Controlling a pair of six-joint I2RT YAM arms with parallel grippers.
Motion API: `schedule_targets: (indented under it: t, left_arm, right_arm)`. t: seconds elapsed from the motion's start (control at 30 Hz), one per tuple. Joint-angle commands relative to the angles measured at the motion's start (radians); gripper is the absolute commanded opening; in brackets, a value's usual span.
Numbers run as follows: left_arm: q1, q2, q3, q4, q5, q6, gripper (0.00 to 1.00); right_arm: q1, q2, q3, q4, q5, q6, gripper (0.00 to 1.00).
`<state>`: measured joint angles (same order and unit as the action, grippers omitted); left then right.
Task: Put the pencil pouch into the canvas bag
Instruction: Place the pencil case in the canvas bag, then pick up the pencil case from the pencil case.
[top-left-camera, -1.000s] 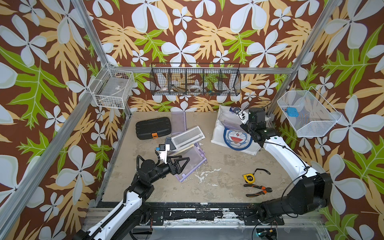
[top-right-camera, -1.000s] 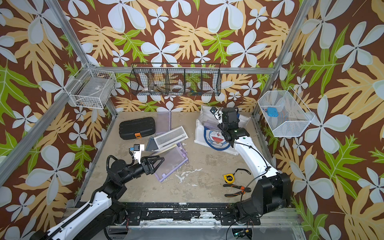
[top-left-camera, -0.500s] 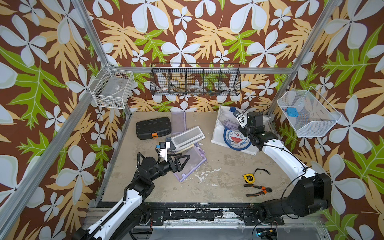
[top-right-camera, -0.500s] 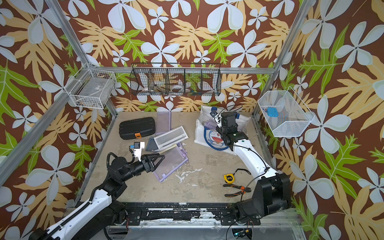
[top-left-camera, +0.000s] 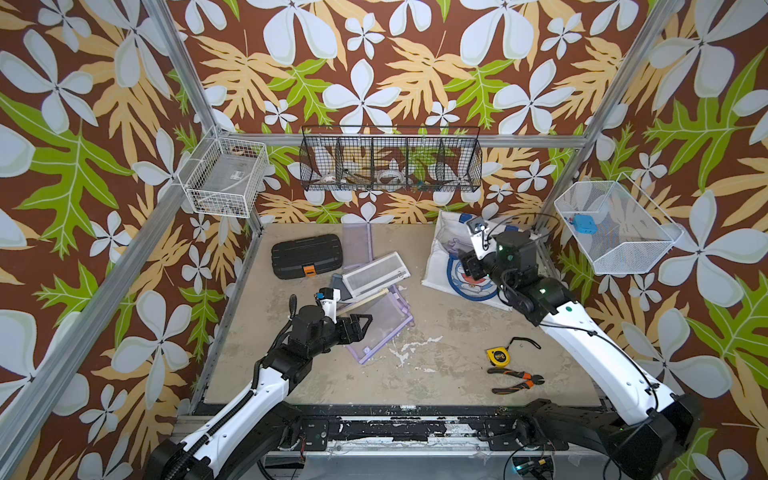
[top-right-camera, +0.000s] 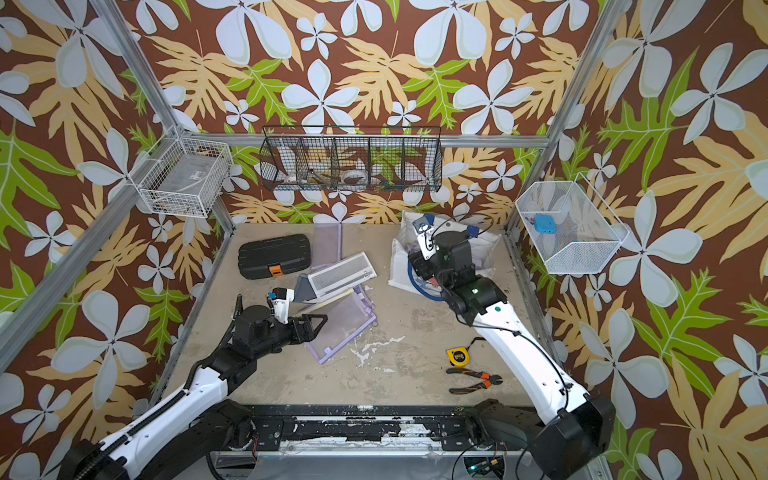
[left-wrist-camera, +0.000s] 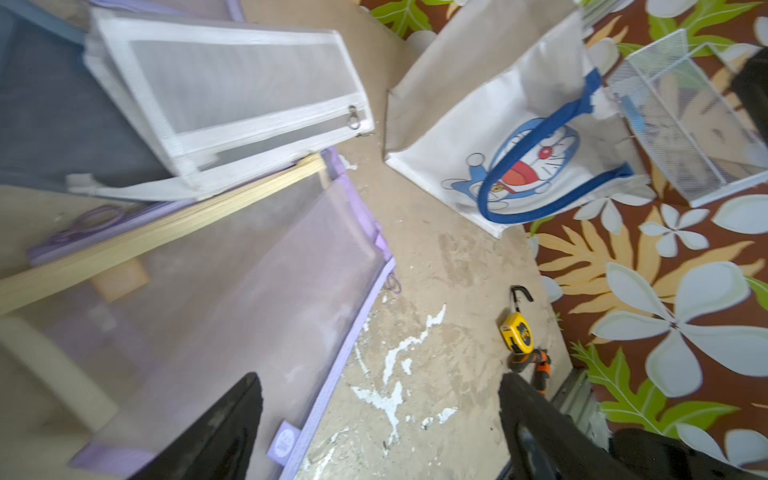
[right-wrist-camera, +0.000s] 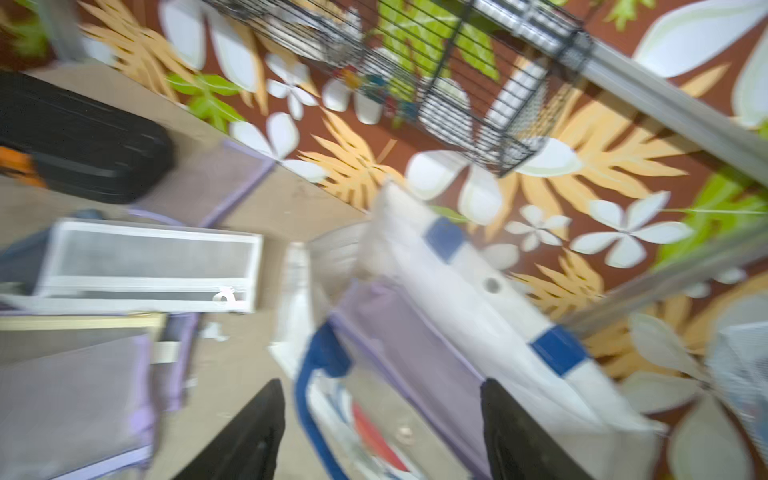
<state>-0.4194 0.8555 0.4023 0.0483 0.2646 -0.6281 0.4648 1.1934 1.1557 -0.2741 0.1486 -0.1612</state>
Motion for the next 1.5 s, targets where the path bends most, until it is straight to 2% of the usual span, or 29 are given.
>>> schedule_targets:
  t: [0.0, 0.13, 0.3, 0.4, 0.53, 0.7, 0.8, 0.93, 1.3, 1.47]
  left_arm:
    - [0.005, -0.017, -0.020, -0.115, -0.119, -0.034, 0.88]
    - [0.005, -0.036, -0.066, -0.148, -0.165, -0.092, 0.83]
    - [0.005, -0.038, -0.156, -0.077, -0.109, -0.142, 0.73]
    - [0.005, -0.034, -0.178, -0.055, -0.059, -0.158, 0.66]
    - [0.005, -0.024, -0.201, -0.042, -0.045, -0.181, 0.64]
    - [-0.018, 0.017, -0.252, 0.079, 0.016, -0.261, 0.60]
    - [-0.053, 0.051, -0.249, 0.120, -0.014, -0.273, 0.57]
    - [-0.053, 0.095, -0.270, 0.197, -0.019, -0.304, 0.52]
    - [-0.053, 0.241, -0.336, 0.468, -0.018, -0.373, 0.31]
    - [-0.053, 0.261, -0.336, 0.505, -0.024, -0.377, 0.20]
  right_arm:
    - [0.095, -0.050, -0.106, 0.074, -0.106, 0.194, 0.78]
    - [0.232, -0.047, -0.221, 0.179, -0.153, 0.296, 0.79]
    - [0.312, -0.024, -0.354, 0.314, -0.213, 0.372, 0.79]
    - [0.316, -0.034, -0.411, 0.348, -0.232, 0.390, 0.79]
    - [0.316, -0.073, -0.473, 0.381, -0.224, 0.397, 0.80]
    - [0.316, -0.103, -0.485, 0.381, -0.200, 0.379, 0.81]
    - [0.316, -0.097, -0.485, 0.383, -0.203, 0.382, 0.81]
    - [0.317, -0.096, -0.482, 0.384, -0.211, 0.385, 0.81]
    - [0.316, -0.115, -0.483, 0.362, -0.200, 0.387, 0.80]
    - [0.317, -0.128, -0.495, 0.357, -0.191, 0.388, 0.80]
